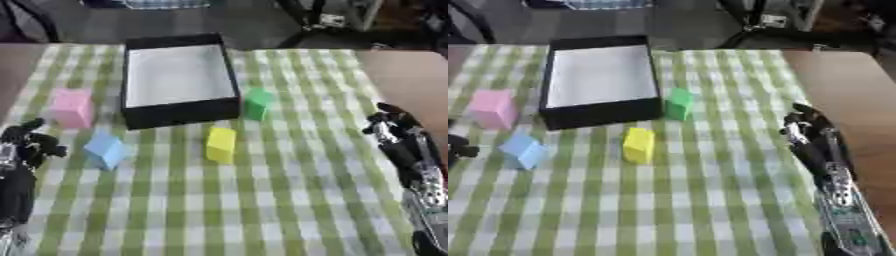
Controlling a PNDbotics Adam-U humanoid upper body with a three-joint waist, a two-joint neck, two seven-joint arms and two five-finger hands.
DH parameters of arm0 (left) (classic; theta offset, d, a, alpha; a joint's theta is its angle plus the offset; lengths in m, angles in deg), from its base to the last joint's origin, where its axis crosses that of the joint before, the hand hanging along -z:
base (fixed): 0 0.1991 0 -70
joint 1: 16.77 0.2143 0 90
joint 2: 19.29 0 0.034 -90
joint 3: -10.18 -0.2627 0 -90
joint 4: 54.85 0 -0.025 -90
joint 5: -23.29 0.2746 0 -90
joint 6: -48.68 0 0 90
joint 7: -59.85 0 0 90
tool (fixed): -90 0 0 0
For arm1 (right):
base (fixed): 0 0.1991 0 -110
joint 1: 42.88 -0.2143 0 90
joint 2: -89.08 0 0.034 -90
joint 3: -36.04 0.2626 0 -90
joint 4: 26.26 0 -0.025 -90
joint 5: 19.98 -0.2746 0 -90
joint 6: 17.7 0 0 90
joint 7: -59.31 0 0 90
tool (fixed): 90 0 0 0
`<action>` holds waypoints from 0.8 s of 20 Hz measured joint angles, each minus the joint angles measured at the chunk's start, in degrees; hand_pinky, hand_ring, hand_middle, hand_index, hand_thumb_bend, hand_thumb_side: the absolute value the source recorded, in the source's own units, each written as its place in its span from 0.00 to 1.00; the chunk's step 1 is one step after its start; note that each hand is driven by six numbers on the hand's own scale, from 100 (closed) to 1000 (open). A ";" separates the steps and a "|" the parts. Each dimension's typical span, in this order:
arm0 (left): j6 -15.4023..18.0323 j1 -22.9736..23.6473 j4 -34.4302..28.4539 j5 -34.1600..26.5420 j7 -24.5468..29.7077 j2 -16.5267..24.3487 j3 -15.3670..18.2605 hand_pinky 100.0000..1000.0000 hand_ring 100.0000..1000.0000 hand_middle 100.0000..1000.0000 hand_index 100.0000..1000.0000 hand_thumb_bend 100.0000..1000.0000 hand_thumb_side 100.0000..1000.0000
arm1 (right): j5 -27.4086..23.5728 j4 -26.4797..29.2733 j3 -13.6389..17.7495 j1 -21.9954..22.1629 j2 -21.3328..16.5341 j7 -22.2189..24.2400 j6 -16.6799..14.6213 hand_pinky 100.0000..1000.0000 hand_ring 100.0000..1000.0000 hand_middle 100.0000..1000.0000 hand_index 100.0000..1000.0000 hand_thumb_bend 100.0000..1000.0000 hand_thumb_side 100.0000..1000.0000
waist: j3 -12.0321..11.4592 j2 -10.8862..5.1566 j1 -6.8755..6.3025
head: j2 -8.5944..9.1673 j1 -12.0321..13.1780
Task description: Pick up objects on the table and place them in the box.
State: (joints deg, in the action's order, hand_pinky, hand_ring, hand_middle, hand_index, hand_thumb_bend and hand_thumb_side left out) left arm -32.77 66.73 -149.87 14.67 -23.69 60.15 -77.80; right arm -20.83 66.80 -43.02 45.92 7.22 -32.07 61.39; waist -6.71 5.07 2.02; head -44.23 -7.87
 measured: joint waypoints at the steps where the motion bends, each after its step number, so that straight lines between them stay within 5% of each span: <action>1: 0.00 0.00 0.00 0.00 0.00 0.00 0.00 0.64 0.41 0.45 0.78 0.08 0.83 | 0.00 0.00 0.00 0.00 0.00 0.00 0.00 0.78 0.51 0.56 0.79 0.00 0.40 | 0.00 0.00 0.00 | 0.00 0.00; 10: 0.02 -3.42 -0.03 3.24 -0.70 2.26 1.62 0.65 0.44 0.49 0.82 0.05 0.79 | 0.00 0.00 0.00 0.17 0.00 0.00 0.01 0.78 0.51 0.56 0.79 0.00 0.40 | 0.00 0.00 0.00 | 0.00 -0.01; 13: 0.22 -8.99 0.65 10.19 0.67 8.52 2.55 0.71 0.54 0.60 0.89 0.15 0.73 | 0.00 -0.01 0.01 0.30 -0.02 -0.02 0.01 0.78 0.51 0.56 0.79 0.00 0.40 | 0.11 -0.22 -0.22 | -0.01 -0.03; 16: 1.81 -16.05 4.45 20.39 5.90 18.07 1.73 0.75 0.63 0.69 0.91 0.36 0.74 | 0.05 -0.03 0.02 0.68 -0.10 -0.02 0.01 0.78 0.51 0.56 0.79 0.00 0.40 | 0.61 -0.40 -1.00 | -0.01 -0.03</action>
State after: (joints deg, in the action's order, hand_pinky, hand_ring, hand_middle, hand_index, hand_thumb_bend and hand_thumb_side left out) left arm -30.96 50.68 -145.42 35.06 -17.80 78.22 -76.06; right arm -20.78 66.77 -43.00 46.60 7.12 -32.09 61.40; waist -6.10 4.68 1.02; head -44.23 -7.90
